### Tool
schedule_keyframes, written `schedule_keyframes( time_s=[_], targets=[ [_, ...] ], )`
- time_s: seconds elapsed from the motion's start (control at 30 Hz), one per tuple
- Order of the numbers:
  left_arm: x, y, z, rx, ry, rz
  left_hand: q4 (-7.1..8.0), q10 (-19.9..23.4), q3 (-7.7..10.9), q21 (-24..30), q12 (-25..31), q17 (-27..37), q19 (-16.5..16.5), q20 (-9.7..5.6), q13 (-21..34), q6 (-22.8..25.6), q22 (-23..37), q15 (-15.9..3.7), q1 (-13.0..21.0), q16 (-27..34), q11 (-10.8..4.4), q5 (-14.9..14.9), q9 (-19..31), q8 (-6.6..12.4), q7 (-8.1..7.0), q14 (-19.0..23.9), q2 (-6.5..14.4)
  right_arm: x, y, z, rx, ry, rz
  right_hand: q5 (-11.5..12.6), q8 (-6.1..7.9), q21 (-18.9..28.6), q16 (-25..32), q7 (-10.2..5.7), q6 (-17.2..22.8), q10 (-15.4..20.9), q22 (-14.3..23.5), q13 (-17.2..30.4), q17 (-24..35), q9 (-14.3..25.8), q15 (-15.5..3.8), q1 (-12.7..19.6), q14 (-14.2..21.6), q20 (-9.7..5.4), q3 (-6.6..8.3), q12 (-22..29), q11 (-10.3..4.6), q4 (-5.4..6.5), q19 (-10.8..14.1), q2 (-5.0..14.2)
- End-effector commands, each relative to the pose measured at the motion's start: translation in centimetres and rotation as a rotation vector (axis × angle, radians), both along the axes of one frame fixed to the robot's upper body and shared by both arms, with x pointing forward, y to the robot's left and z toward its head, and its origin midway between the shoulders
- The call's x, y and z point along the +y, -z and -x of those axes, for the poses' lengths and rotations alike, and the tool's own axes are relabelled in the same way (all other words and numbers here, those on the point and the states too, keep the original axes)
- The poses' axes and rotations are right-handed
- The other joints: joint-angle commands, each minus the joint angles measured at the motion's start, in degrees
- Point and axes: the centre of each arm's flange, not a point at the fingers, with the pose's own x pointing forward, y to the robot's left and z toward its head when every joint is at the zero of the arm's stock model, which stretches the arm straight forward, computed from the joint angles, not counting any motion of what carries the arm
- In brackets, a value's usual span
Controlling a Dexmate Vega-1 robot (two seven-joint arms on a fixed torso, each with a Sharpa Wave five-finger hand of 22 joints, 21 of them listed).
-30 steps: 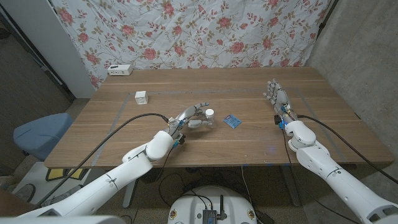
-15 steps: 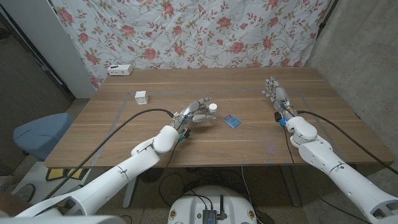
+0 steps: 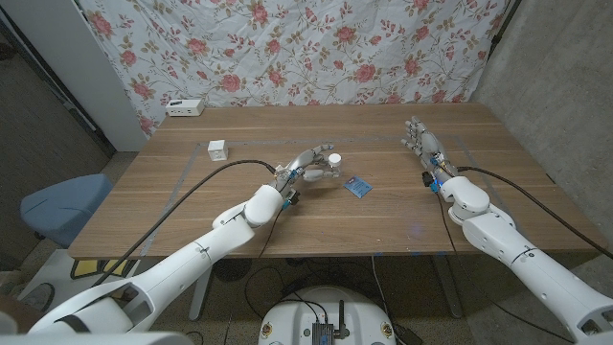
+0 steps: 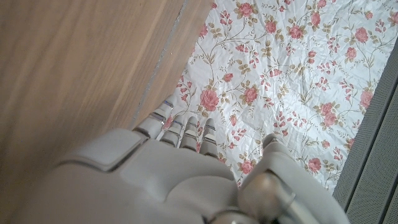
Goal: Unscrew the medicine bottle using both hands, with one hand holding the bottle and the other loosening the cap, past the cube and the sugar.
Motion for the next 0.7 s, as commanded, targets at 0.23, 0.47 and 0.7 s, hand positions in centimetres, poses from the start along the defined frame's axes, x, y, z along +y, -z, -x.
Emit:
schedule_keyframes(
  time_s=[0.23, 0.47, 0.7],
  targets=[
    [-2.1, -1.1, -1.4, -0.012, 0.069, -0.004, 0.12, 1.01, 0.41, -0.18, 0.35, 0.01, 0.50, -8.59, 0.34, 0.74, 0.02, -7.73, -0.20, -0.16, -0.21, -0.10, 0.11, -0.31, -0.08, 0.92, 0.73, 0.7, -1.8, 0.6, -0.016, 0.021, 0.117, 0.40, 0.47, 0.20, 0.13, 0.29, 1.77, 0.46, 0.06, 0.16, -0.02, 0.22, -0.69, 1.49, 0.76, -1.96, 0.17, 0.25, 0.00, -1.26, 0.80, -0.60],
    [-2.5, -1.3, -1.9, -0.003, 0.088, -0.016, 0.11, 1.20, 0.48, -0.24, 0.30, -0.02, 0.52, -8.54, 0.35, 0.75, 0.02, -7.71, -0.34, -0.25, -0.06, -0.14, 0.11, -0.34, -0.06, 1.08, 0.70, 1.2, -2.7, 1.0, -0.010, 0.044, 0.195, 0.38, 0.66, 0.18, 0.08, 0.42, 2.49, 0.46, 0.05, 0.15, -0.10, 0.24, -0.71, 2.38, 0.82, -1.89, 0.26, 0.22, -0.23, -2.07, 0.91, -1.04],
    [-2.9, -1.4, -2.4, -0.006, 0.102, -0.013, 0.17, 1.36, 0.59, -0.28, 0.26, -0.01, 0.55, -8.48, 0.37, 0.78, 0.02, -7.69, -0.49, -0.25, -0.10, -0.18, 0.11, -0.35, -0.02, 1.32, 0.82, 1.7, -3.5, 1.6, -0.014, 0.073, 0.276, 0.33, 1.06, 0.13, 0.03, 0.32, 4.00, 0.57, 0.04, 0.15, -0.18, 0.27, -0.64, 3.73, 0.87, -1.89, 0.49, 0.24, -0.27, -3.22, 0.98, -1.42]
  ],
)
